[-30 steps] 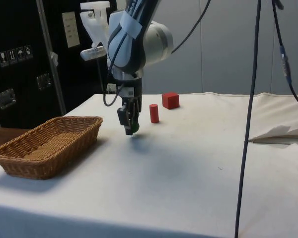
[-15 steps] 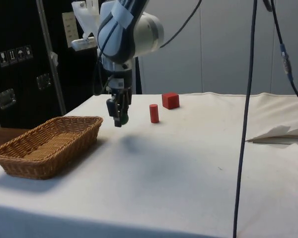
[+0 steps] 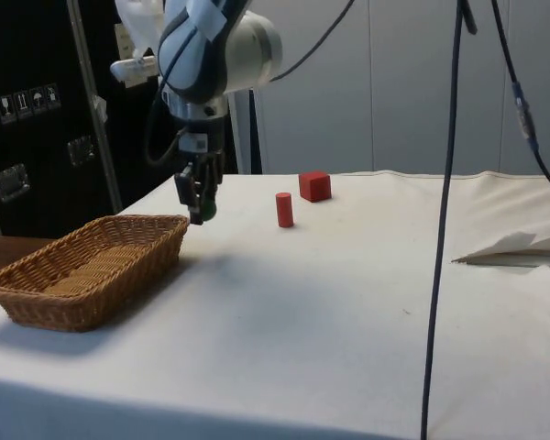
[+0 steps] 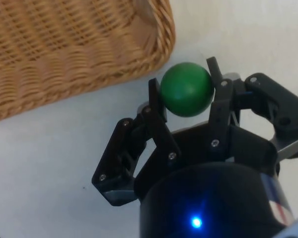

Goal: Pick up the object to the left of the cylinder and place it into the basket.

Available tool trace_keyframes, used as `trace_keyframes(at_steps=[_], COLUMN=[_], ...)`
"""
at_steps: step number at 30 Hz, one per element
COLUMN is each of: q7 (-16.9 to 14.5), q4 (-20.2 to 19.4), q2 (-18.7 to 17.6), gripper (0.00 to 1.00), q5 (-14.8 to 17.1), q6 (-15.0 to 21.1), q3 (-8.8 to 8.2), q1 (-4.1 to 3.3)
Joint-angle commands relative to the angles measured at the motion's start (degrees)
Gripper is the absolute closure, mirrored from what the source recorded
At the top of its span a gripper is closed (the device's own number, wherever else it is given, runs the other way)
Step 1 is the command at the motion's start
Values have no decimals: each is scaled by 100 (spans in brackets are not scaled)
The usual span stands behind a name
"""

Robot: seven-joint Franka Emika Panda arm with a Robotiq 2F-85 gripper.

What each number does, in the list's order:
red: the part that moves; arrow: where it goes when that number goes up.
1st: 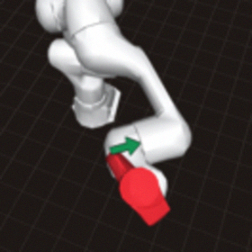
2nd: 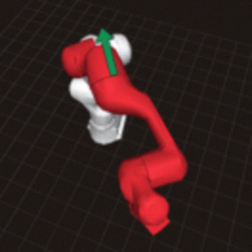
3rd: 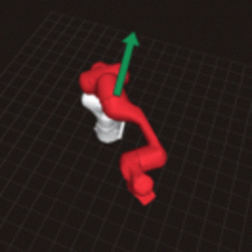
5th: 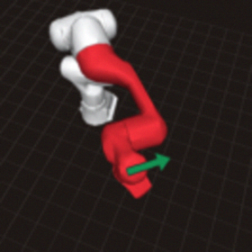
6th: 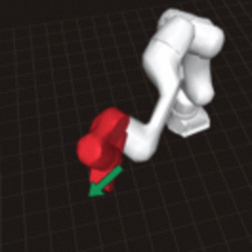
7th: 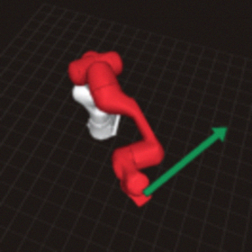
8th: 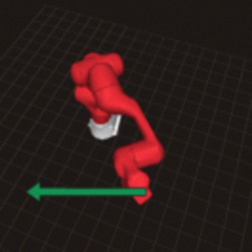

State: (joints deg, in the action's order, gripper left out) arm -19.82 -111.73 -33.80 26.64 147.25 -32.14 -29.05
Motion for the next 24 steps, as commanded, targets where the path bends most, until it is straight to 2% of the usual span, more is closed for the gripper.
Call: trace_keyframes(at_steps=[1, 12, 13, 16, 22, 23, 24], q7=[46, 246, 223, 332, 476, 430, 504], q4=[52, 733, 699, 1003, 1421, 1341, 1484], q2=[-46, -407, -384, -567, -814, -768, -854], gripper=[100, 100, 100, 100, 100, 100, 100], q5=[-17, 0, 0, 6, 0, 6, -6], q6=[-46, -235, -195, -309, -424, -367, -441], q3=[-11, 29, 17, 29, 29, 23, 23], q1=[-6, 0, -6, 0, -11, -11, -11])
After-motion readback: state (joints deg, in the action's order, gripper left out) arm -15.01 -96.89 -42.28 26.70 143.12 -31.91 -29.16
